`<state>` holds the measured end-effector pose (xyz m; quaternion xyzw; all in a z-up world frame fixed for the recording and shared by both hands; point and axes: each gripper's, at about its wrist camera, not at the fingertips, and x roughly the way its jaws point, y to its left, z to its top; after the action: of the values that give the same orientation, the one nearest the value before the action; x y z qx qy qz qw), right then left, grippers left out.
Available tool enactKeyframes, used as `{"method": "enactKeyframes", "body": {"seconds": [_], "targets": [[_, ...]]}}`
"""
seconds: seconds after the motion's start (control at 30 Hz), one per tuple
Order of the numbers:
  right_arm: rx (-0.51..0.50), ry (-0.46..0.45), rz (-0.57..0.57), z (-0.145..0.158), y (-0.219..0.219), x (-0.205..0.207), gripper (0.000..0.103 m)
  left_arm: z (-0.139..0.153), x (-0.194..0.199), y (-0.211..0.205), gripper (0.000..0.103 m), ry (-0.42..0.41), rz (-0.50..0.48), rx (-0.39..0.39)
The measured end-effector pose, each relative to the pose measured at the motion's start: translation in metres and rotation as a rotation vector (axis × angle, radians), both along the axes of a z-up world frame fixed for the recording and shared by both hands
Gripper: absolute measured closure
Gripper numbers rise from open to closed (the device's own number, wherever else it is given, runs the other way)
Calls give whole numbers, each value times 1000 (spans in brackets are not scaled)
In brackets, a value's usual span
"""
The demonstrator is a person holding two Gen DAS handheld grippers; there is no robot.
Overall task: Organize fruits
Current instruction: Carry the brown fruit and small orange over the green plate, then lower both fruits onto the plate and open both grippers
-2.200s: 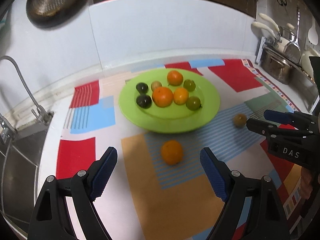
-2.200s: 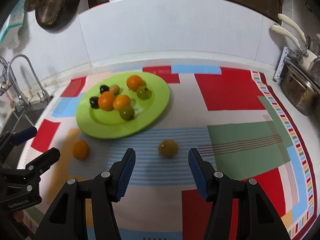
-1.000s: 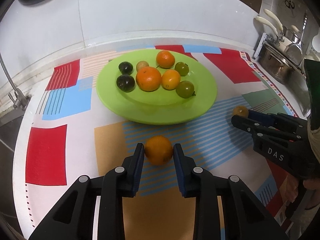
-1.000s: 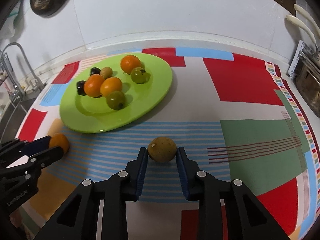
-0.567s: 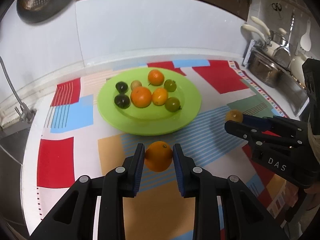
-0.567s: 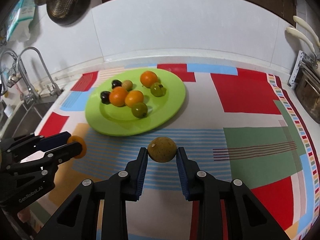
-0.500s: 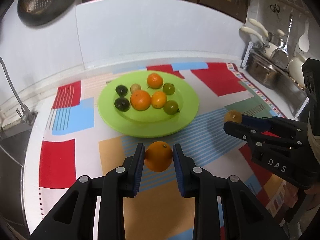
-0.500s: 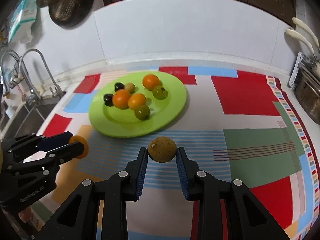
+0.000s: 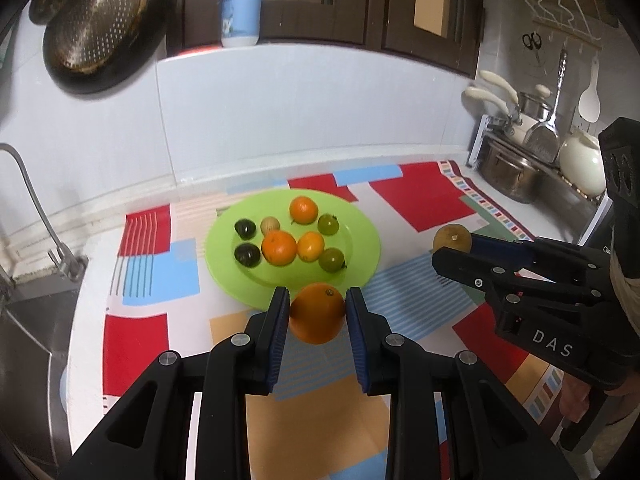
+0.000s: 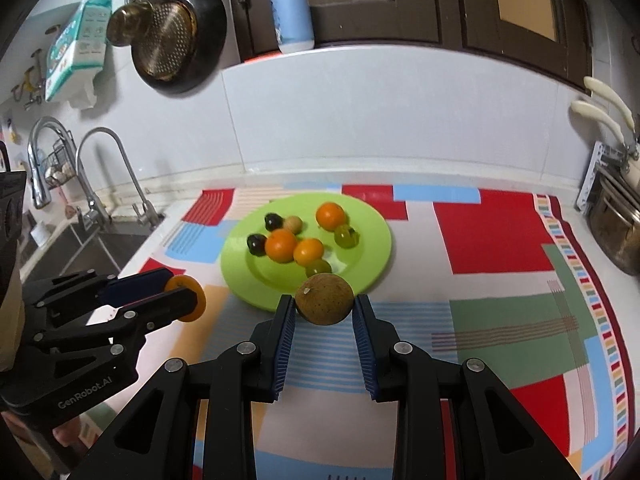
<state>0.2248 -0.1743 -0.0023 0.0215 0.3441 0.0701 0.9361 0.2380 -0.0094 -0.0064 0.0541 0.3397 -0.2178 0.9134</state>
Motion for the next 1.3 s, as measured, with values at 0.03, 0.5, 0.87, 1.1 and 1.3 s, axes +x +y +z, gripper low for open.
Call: {"method": "enactKeyframes", "body": {"seconds": [0.03, 0.5, 0.87, 1.1, 1.3], "targets": [[1, -7, 1, 2, 1, 0, 72, 2, 0, 0, 74, -6, 0, -1], [14, -67, 22, 26, 10, 10, 72, 26, 10, 2, 74, -82, -3, 4], [13, -73, 37, 29, 16, 34, 72, 31, 36, 5, 74, -93, -3, 2], [13, -60, 43, 26, 16, 53, 72, 28, 56, 3, 76, -91, -7, 11], [12, -41, 40, 18, 14, 73, 72, 20, 77, 0, 86, -86, -17, 14]]}}
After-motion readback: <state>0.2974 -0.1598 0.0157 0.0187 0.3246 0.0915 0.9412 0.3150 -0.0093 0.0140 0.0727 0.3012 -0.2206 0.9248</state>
